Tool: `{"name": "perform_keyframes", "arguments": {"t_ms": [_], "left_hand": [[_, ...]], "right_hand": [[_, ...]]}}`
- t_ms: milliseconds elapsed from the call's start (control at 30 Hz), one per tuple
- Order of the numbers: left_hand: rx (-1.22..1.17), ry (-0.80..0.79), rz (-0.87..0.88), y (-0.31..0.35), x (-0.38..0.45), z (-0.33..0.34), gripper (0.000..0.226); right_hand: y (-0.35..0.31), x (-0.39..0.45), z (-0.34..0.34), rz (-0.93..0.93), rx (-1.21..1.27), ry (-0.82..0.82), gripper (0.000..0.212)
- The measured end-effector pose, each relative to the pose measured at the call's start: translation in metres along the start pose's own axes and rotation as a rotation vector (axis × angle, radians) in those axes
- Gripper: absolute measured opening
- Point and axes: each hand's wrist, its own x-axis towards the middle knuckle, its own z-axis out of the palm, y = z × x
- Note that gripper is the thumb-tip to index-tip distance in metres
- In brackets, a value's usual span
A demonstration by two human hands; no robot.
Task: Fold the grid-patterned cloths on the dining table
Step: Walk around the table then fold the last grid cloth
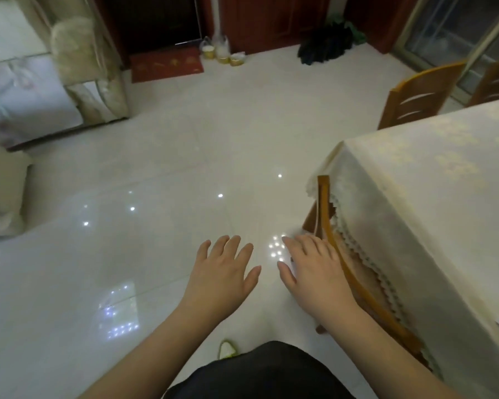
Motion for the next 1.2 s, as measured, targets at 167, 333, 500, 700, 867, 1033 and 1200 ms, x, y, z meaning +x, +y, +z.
{"name": "perform_keyframes", "arguments": {"t_ms": [167, 333, 500, 700, 867, 1033, 1200], "left_hand": [[-0.016, -0.012, -0.034, -0.060, 0.017, -0.006, 0.053], [-0.067, -0.001, -0.059, -0.089, 0.056, -0.012, 0.052], [-0.067, -0.018, -0.067, -0.106, 0.121, -0.014, 0.052], [-0.065, -0.032, -0.089, -0.129, 0.212, -0.034, 0.060], [-0.049, -0.095, -0.080, -0.147, 0.278, -0.052, 0.057], [-0.016, -0.121, -0.089, -0.175, 0.341, -0.058, 0.054], [-0.053, -0.077, -0.051, -0.222, 0.423, -0.050, 0.046]], "right_hand": [[-0.038, 0.050, 0.003, -0.036, 0.009, -0.051, 0.053], [-0.045, 0.096, 0.004, -0.070, 0.000, -0.091, 0.052], [-0.037, 0.164, 0.005, -0.060, -0.032, -0.044, 0.049], [-0.022, 0.261, -0.006, -0.070, -0.031, 0.015, 0.045], [-0.017, 0.333, -0.021, -0.106, -0.035, 0.019, 0.045], [-0.020, 0.403, -0.025, -0.091, -0.044, -0.022, 0.043], [-0.032, 0.484, -0.019, -0.103, -0.068, -0.136, 0.047]]}}
